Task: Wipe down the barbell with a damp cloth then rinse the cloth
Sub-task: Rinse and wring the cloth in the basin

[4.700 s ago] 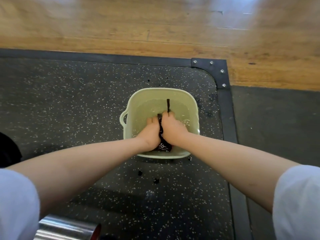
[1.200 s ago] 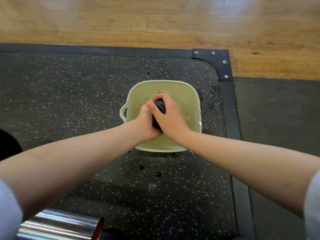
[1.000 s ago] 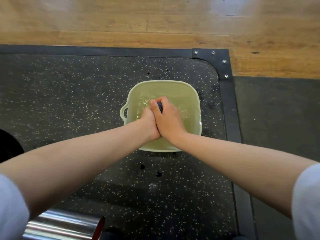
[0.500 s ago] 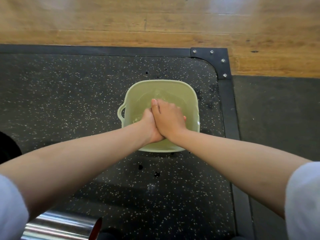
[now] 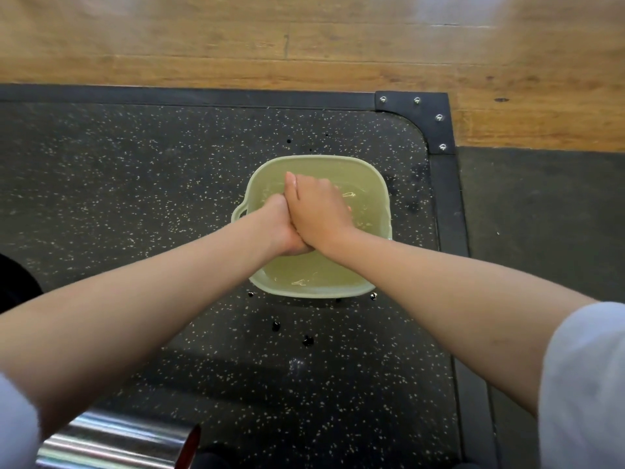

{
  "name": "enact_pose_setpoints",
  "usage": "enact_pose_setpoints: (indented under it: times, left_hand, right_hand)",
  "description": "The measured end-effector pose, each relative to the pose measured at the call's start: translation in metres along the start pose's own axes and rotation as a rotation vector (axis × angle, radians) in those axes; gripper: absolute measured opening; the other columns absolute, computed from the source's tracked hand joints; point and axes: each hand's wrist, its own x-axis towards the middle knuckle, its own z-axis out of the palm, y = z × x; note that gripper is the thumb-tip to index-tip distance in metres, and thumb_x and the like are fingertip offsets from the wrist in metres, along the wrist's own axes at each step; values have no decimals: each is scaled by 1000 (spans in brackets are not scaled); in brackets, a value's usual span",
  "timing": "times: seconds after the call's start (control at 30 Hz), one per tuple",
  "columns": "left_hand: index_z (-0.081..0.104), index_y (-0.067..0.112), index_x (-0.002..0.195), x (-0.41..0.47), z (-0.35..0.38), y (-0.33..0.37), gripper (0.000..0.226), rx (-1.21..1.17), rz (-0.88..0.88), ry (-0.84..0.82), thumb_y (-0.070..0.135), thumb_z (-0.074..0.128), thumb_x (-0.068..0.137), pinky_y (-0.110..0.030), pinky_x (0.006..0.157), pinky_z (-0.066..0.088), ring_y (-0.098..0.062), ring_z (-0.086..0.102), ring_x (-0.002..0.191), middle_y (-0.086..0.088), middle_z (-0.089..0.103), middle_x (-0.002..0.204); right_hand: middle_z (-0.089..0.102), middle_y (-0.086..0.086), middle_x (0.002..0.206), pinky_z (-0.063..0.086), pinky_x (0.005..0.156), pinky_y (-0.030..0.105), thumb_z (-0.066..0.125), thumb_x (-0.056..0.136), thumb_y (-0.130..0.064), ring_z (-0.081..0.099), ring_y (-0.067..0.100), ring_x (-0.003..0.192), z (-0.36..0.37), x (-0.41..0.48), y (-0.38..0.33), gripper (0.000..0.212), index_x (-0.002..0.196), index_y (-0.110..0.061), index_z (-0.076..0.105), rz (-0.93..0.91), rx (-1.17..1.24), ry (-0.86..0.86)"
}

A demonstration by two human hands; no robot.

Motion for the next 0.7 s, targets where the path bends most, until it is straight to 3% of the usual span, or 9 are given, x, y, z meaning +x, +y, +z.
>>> enact_pose_setpoints:
  times: [0.1,0.17,0.23,0.3,0.37,0.47,0.53,0.6,0.7]
  left_hand:
    - [60,18,114,-8,0,-2,28,-56,-31,14,23,40,95,-32,92,49,-22,65,95,-3,69,106]
    - [59,13,102,-13,0,-3,24,-83,-23,26,20,36,97,-29,73,54,-23,64,79,-6,67,88]
    - [60,12,99,-14,0,-3,26,-52,1,39,20,35,97,-30,63,53,-22,64,77,-5,68,89]
    - [62,14,114,-13,-2,-4,30,-39,1,21,21,40,96,-32,82,53,-21,66,96,-2,69,111]
    - [62,19,115,-12,-3,-9,29,-24,-10,16,26,44,93,-35,93,50,-21,64,106,0,65,122]
    - [63,15,88,-14,-6,-15,23,29,3,7,28,46,92,-29,74,53,-20,67,79,-2,72,86]
    - [59,14,74,-20,-5,-21,29,102,21,5,28,42,93,-24,57,49,-19,61,58,-2,64,65]
    - [56,15,66,-24,-5,-27,34,146,39,1,28,39,93,-19,48,46,-18,57,46,-2,59,55]
    - [50,18,59,-25,-9,-32,39,268,93,4,34,40,93,-17,42,33,-17,45,39,0,48,49]
  right_hand:
    - [66,21,92,32,66,36,27,105,-27,60,36,87,1,-3,0,46,97,-4,66,-12,-36,-32]
    - [66,21,94,33,67,36,27,105,-27,60,36,88,0,-3,-3,46,98,-4,66,-21,-42,-47]
    - [66,20,92,36,69,37,27,105,-26,61,36,87,0,-4,-4,45,96,-4,66,-36,-34,-41]
    - [66,18,91,35,67,37,27,105,-27,61,35,86,-1,-7,-5,45,96,-5,66,-39,-37,-34]
    - [66,16,92,32,65,36,26,105,-29,60,34,86,0,-12,-3,44,98,-7,64,-24,-56,-46]
    - [66,11,90,28,65,36,23,104,-33,59,31,83,3,-18,5,45,99,-11,63,-104,-223,-5]
    - [65,7,84,27,68,37,21,99,-34,57,29,81,5,-22,13,50,89,-11,64,-220,-304,81]
    - [62,7,78,31,68,37,24,95,-35,54,27,77,2,-28,22,49,79,-11,63,-289,-279,163]
    - [56,3,85,33,64,33,22,96,-41,49,23,78,-10,-41,33,48,91,-12,60,-316,-210,57]
